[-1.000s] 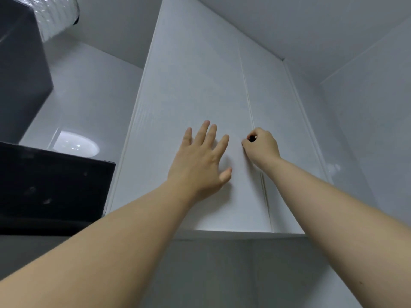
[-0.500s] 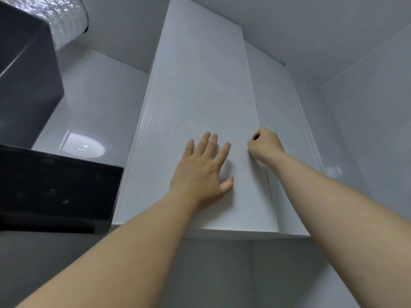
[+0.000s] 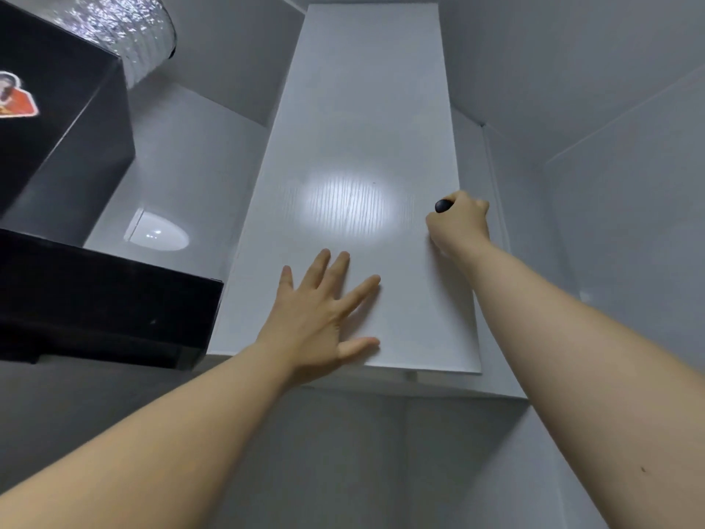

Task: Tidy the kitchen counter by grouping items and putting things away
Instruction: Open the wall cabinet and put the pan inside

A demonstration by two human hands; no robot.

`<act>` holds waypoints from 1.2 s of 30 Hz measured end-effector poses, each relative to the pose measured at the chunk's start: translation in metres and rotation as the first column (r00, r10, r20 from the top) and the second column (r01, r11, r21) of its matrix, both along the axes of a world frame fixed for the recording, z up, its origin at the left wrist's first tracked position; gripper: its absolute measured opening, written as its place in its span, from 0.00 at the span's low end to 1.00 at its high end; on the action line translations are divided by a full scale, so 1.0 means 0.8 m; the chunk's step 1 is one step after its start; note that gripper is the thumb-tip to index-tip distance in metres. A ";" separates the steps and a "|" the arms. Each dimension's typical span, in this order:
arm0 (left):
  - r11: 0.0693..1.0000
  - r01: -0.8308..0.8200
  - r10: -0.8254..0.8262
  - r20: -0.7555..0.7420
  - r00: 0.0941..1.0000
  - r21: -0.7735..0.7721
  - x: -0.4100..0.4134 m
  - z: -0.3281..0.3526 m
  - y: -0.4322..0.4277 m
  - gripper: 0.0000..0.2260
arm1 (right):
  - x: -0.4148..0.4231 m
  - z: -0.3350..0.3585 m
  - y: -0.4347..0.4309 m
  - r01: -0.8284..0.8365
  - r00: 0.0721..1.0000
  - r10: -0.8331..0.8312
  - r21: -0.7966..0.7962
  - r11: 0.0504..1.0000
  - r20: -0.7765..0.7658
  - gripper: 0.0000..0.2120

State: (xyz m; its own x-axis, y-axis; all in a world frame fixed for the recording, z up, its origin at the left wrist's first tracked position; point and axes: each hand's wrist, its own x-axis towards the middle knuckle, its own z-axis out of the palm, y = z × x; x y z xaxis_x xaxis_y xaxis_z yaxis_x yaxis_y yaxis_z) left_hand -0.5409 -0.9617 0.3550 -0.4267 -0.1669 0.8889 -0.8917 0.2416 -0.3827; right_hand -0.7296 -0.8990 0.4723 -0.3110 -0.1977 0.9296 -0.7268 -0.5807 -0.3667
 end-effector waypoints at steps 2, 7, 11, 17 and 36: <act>0.998 0.028 -0.028 0.002 1.000 0.051 0.003 -0.012 0.019 0.41 | 0.011 -0.006 0.030 0.023 1.000 -0.023 -0.003 1.000 0.006 0.08; 0.976 0.163 -0.155 -0.061 0.986 0.148 0.002 -0.028 0.066 0.45 | 0.042 -0.013 0.086 0.089 0.996 -0.090 -0.048 0.995 -0.020 0.13; 0.960 0.218 -0.211 -0.056 0.976 0.178 0.009 -0.031 0.104 0.44 | 0.065 -0.043 0.117 0.154 0.987 -0.160 -0.147 0.977 -0.030 0.19; 0.968 0.163 -0.154 -0.058 0.986 0.189 0.006 -0.046 0.136 0.41 | 0.065 -0.112 0.136 -0.079 0.976 0.106 -0.142 0.987 0.192 0.25; 0.926 0.353 -0.376 -0.402 0.835 -0.134 0.019 -0.072 0.140 0.45 | 0.112 -0.160 0.190 -0.530 0.845 0.531 -0.029 0.848 0.066 0.15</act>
